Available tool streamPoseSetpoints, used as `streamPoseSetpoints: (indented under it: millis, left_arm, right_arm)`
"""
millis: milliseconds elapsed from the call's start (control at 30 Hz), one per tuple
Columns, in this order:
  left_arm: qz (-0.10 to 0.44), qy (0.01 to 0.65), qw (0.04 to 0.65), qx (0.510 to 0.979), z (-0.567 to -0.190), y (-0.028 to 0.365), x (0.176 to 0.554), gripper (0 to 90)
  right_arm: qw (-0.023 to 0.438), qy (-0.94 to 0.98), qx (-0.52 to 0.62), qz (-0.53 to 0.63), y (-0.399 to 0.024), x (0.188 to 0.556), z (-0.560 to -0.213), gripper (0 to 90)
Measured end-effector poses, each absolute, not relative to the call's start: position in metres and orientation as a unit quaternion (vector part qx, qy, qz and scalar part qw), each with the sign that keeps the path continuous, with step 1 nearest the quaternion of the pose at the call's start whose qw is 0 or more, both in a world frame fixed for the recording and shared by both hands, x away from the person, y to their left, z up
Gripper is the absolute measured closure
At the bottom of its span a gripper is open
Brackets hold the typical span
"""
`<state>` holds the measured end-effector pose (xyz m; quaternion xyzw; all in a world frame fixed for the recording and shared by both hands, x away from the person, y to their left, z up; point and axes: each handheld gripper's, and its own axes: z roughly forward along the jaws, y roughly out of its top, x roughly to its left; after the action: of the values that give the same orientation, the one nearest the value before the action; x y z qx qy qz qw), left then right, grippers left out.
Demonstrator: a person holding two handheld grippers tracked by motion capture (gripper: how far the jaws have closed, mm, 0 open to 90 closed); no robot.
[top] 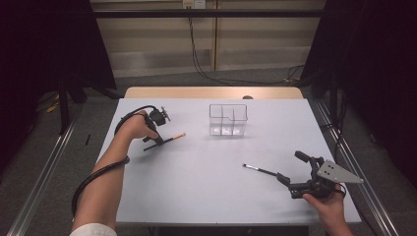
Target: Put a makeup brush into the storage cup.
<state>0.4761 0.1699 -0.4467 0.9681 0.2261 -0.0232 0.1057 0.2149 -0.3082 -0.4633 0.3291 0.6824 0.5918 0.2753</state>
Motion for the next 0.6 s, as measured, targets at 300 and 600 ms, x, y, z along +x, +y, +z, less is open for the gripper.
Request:
streamPoseSetpoints:
  millis: [300,600]
  left_arm:
    - [-0.015,0.217,0.095,0.971,-0.4471,0.1674,0.4748,83.6]
    - [-0.001,0.235,0.106,0.966,-0.4467,0.1676,0.4703,84.2]
  right_arm:
    - [0.275,0.683,0.328,0.592,-0.3065,0.216,-0.4633,0.0]
    - [0.274,0.683,0.329,0.592,-0.3073,0.2169,-0.4633,0.0]
